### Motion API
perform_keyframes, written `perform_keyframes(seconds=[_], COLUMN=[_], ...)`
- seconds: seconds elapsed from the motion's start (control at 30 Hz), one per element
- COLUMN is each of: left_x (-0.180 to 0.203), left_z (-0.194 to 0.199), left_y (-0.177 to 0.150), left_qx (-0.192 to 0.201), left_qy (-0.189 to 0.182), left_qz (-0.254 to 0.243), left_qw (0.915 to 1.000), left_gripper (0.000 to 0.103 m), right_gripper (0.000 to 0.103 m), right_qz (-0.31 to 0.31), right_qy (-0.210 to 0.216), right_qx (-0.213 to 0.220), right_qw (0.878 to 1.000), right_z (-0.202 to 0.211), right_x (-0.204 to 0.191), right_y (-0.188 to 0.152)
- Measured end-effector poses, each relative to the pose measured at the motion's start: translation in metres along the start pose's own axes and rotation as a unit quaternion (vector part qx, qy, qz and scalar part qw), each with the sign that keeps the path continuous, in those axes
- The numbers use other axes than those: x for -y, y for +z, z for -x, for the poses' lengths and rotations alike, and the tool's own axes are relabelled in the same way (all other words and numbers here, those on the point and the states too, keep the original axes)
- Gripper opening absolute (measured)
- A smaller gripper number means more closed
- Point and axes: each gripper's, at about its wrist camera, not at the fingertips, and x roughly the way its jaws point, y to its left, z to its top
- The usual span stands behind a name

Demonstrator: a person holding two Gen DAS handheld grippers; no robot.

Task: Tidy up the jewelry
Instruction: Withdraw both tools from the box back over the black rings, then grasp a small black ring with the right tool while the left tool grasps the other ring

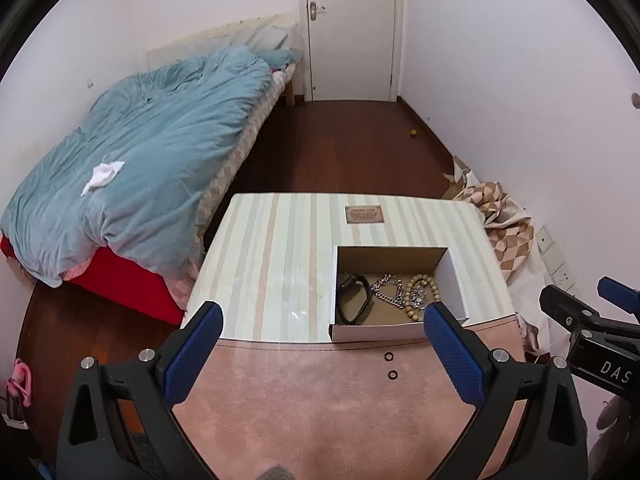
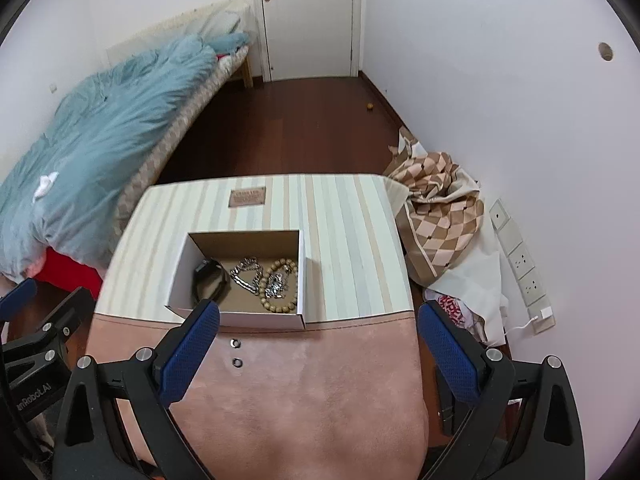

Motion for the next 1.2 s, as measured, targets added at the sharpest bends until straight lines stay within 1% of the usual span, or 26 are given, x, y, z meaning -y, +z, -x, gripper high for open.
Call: perform_keyframes(seconds=[0.2,0.3,0.37,0.4,0.47,0.5,0.53,0.57,0.63,0.67,0.73,0.8,0.83,0.87,0.9,0.93,1.0,1.07,1.13,1.2], left_x=[0.000,0.000,-0.002,-0.003,-0.007,-0.010,-0.013,-0.017,-0.028,-0.034,-0.043,-0.050,-0.054,-0.058,-0.062,-0.064,-0.068,-0.071,-0.074,-0.076], left_z=[0.016,0.014,0.004,-0.002,-0.020,-0.034,-0.043,-0.055,-0.085,-0.098,-0.118,-0.134,-0.140,-0.146,-0.150,-0.152,-0.155,-0.157,-0.158,-0.159], left_y=[0.001,-0.001,-0.007,-0.010,-0.022,-0.032,-0.040,-0.049,-0.068,-0.077,-0.091,-0.103,-0.107,-0.111,-0.115,-0.118,-0.121,-0.120,-0.119,-0.117], left_qx=[0.012,0.010,0.000,-0.008,-0.026,-0.037,-0.047,-0.060,-0.103,-0.124,-0.149,-0.169,-0.175,-0.183,-0.190,-0.193,-0.198,-0.199,-0.200,-0.201], left_qy=[-0.007,-0.003,0.013,0.023,0.053,0.078,0.093,0.108,0.126,0.131,0.146,0.165,0.170,0.176,0.178,0.180,0.184,0.186,0.187,0.188], left_qz=[0.006,0.010,0.012,0.011,0.004,-0.001,-0.004,-0.006,-0.002,0.003,0.006,0.002,0.001,0.002,0.003,0.004,0.005,0.006,0.006,0.007], left_qw=[0.9999,0.9999,0.9998,0.9997,0.9983,0.9962,0.9946,0.9923,0.9866,0.9837,0.9779,0.9716,0.9697,0.9672,0.9655,0.9644,0.9628,0.9622,0.9618,0.9613], left_gripper=[0.103,0.103,0.103,0.103,0.103,0.103,0.103,0.103,0.103,0.103,0.103,0.103,0.103,0.103,0.103,0.103,0.103,0.103,0.103,0.103], right_gripper=[0.101,0.101,0.101,0.101,0.100,0.100,0.092,0.078,0.063,0.062,0.062,0.062,0.061,0.058,0.056,0.053,0.050,0.041,0.036,0.026], right_qz=[-0.006,-0.016,-0.022,-0.021,-0.014,-0.011,-0.007,-0.002,0.006,0.006,0.009,0.016,0.022,0.027,0.032,0.034,0.042,0.049,0.061,0.074], right_qy=[0.007,0.011,0.019,0.019,0.015,0.018,0.024,0.027,0.040,0.056,0.076,0.089,0.087,0.088,0.092,0.090,0.092,0.095,0.089,0.085], right_qx=[0.010,0.009,-0.002,-0.019,-0.043,-0.060,-0.075,-0.090,-0.111,-0.121,-0.131,-0.133,-0.134,-0.135,-0.137,-0.137,-0.138,-0.140,-0.142,-0.128], right_qw=[1.000,1.000,1.000,0.999,0.999,0.998,0.997,0.996,0.993,0.991,0.988,0.987,0.987,0.987,0.986,0.986,0.985,0.984,0.984,0.985], right_z=[0.020,0.019,0.009,-0.003,-0.025,-0.039,-0.052,-0.065,-0.088,-0.101,-0.121,-0.138,-0.145,-0.152,-0.159,-0.164,-0.174,-0.181,-0.187,-0.187], right_x=[0.001,0.004,0.005,0.003,-0.001,-0.005,-0.009,-0.015,-0.024,-0.030,-0.041,-0.054,-0.060,-0.067,-0.072,-0.076,-0.086,-0.094,-0.101,-0.107], right_y=[-0.004,-0.009,-0.015,-0.021,-0.036,-0.045,-0.054,-0.061,-0.073,-0.080,-0.090,-0.098,-0.101,-0.104,-0.105,-0.106,-0.109,-0.112,-0.116,-0.117])
